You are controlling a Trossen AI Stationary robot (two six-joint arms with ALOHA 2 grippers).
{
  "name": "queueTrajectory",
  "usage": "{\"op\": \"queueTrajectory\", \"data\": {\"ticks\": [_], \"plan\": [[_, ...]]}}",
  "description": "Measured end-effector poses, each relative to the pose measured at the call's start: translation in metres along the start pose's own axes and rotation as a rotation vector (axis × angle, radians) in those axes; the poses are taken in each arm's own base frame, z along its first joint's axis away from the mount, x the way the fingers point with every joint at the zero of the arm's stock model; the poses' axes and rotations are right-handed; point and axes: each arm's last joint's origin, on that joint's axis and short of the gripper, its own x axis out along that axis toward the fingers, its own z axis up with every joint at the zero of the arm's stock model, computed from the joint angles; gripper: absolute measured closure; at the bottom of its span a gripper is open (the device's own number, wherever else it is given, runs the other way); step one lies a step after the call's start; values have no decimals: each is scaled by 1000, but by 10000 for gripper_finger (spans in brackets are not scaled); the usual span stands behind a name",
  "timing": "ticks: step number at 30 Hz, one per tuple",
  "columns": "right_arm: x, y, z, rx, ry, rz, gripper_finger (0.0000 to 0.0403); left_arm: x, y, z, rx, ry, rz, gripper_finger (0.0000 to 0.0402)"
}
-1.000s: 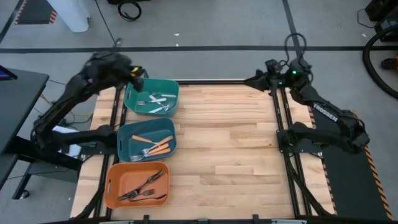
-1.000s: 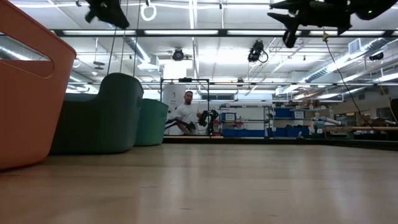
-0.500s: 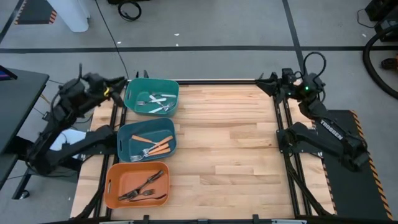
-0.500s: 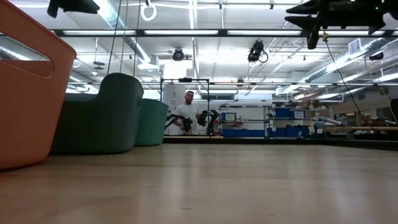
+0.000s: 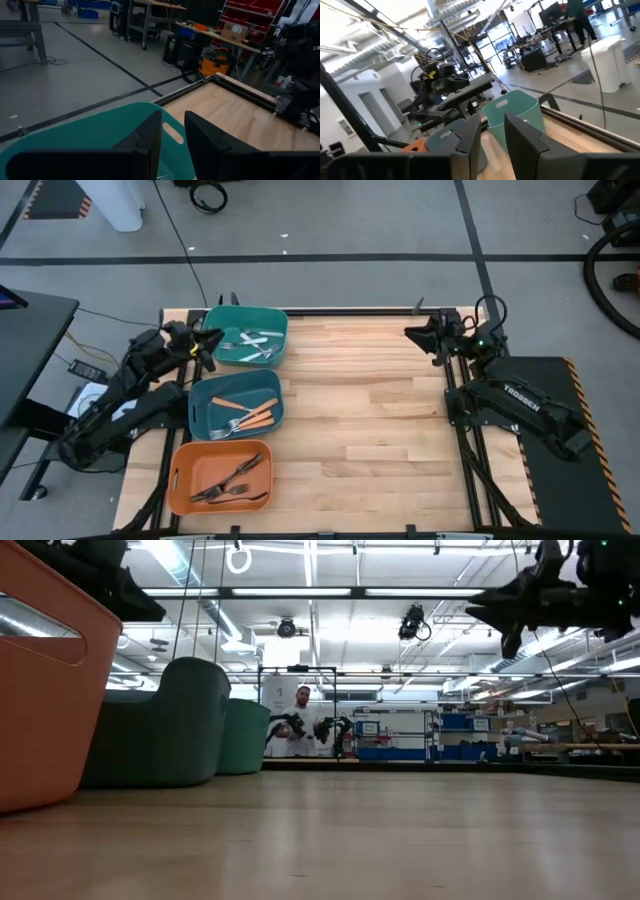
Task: Sort silverware by color (type)
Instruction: Return to home Position
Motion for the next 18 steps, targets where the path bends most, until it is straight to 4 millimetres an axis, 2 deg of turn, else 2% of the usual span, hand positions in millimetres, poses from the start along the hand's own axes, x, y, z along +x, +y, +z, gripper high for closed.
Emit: {"op": "queueTrajectory", "data": {"ticks": [9,18], "plan": [[-11,-12,-37,52,-5,41,309,17,5,-28,19,23,-31,308],[-15,-15,-54,10,69,103,309,32,8,-57,36,10,-142,308]]}}
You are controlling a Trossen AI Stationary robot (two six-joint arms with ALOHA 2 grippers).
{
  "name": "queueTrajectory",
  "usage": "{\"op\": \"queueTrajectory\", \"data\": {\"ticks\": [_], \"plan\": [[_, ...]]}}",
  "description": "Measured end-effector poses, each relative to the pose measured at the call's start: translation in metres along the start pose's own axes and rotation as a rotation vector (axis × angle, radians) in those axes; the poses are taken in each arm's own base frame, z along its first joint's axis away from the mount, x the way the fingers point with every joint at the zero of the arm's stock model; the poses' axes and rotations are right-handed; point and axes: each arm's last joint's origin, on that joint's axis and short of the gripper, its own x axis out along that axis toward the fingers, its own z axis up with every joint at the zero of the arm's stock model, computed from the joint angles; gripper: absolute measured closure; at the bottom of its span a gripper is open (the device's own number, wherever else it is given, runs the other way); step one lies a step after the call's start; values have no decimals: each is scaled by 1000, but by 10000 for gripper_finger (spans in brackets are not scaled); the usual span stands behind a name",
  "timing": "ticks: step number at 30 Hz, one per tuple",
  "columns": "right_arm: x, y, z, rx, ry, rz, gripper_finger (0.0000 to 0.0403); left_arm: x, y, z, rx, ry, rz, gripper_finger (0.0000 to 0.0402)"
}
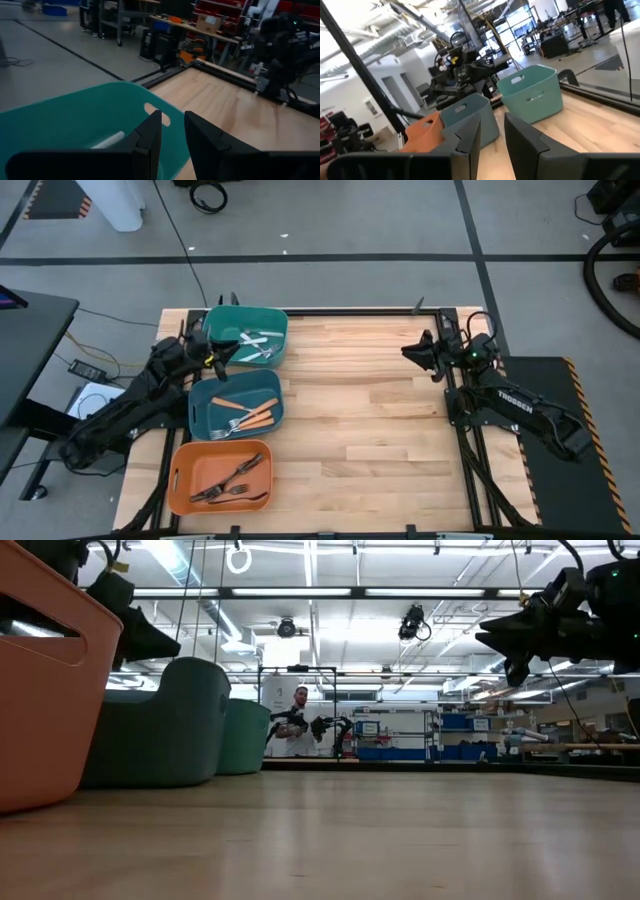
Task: Sort silverware by color (type)
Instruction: Return to home Position
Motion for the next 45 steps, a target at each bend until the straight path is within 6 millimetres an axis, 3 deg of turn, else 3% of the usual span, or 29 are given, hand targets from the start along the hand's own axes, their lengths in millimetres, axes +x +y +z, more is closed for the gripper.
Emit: {"op": "queueTrajectory", "data": {"ticks": [6,17,35,45], "plan": [[0,0,-1,-14,17,17,309,6,1,-13,9,-35,-47,308],[0,-2,-4,111,37,0,309,6,2,-20,44,25,-42,308],[0,-2,-4,112,36,-2,309,6,3,-25,6,80,-5,308],[-3,15,3,14,-35,67,309,6,3,-25,8,78,-5,308]]}}
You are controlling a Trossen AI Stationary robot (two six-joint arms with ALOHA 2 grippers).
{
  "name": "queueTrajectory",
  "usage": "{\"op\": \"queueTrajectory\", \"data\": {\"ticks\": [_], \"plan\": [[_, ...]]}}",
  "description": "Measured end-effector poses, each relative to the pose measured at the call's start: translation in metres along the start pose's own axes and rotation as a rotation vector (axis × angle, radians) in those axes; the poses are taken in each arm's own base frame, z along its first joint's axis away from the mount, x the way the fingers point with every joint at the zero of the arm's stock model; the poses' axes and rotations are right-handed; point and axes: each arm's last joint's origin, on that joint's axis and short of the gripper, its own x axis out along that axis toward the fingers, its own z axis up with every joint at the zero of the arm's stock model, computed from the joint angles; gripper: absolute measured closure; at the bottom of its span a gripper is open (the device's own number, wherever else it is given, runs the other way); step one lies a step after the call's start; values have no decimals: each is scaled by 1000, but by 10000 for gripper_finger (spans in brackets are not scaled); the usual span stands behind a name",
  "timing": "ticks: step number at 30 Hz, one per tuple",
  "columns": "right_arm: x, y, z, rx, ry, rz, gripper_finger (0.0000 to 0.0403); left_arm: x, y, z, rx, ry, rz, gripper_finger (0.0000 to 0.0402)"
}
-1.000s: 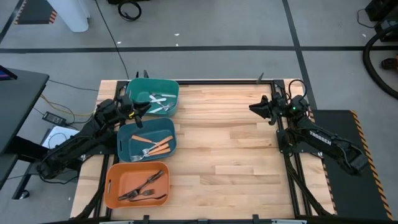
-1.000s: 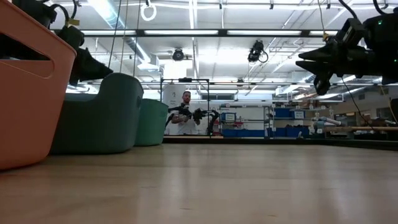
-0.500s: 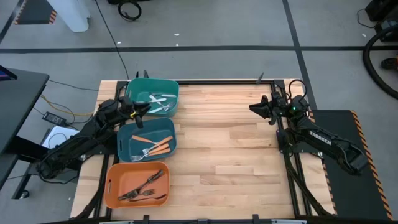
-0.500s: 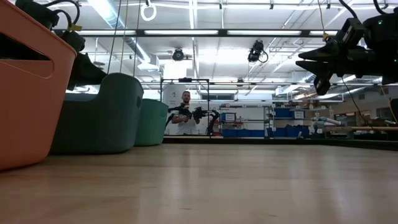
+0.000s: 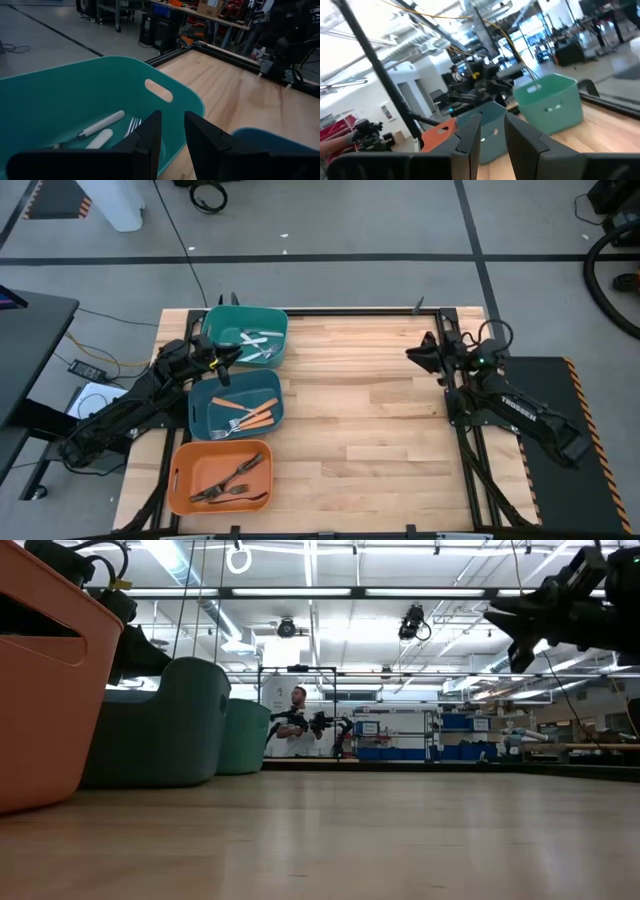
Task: Sort silverware by color (type)
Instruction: Return to home Position
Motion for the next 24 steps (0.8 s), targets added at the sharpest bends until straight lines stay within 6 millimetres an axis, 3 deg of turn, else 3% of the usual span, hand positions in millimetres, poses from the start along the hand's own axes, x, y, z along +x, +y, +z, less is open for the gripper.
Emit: {"op": "queueTrajectory", "data": {"ticks": [10,24], "plan": [[-4,16,5,-87,-53,83,309,0,-2,0,4,2,-12,308],[-12,47,8,-208,-128,301,309,-1,-24,-9,49,-1,-230,308]]}}
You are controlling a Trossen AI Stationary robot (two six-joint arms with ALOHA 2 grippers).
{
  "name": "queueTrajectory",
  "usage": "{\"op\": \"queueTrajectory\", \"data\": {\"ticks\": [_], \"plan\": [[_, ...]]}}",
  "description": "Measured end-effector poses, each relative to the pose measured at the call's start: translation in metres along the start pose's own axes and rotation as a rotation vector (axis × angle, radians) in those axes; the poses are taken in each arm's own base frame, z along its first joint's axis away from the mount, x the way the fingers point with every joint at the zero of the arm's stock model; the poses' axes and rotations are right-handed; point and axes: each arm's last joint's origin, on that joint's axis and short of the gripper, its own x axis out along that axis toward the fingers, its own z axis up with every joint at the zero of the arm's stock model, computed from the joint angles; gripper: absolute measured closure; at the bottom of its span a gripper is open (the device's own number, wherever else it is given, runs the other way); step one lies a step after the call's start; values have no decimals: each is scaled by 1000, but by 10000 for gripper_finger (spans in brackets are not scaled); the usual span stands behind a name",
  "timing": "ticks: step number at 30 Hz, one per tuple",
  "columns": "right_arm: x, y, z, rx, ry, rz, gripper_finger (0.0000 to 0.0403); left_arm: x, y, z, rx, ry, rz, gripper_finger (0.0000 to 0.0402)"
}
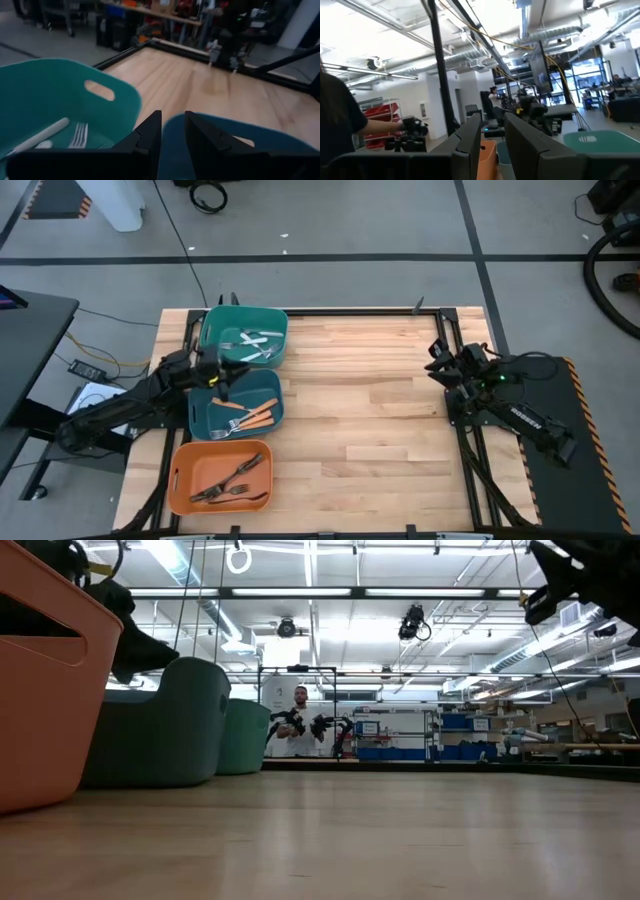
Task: Sort silverware by color (type)
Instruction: Return to home Position
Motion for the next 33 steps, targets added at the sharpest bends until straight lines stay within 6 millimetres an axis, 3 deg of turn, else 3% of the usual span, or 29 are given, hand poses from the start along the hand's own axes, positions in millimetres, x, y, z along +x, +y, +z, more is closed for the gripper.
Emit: {"op": "queueTrajectory", "data": {"ticks": [5,21,33], "plan": [[0,2,0,-1,-4,22,309,2,1,-17,19,-102,-31,308],[5,10,-3,55,14,148,309,-9,-3,-2,46,-293,-49,308],[9,19,-6,114,32,278,309,-8,-2,-3,45,-287,-48,308]]}}
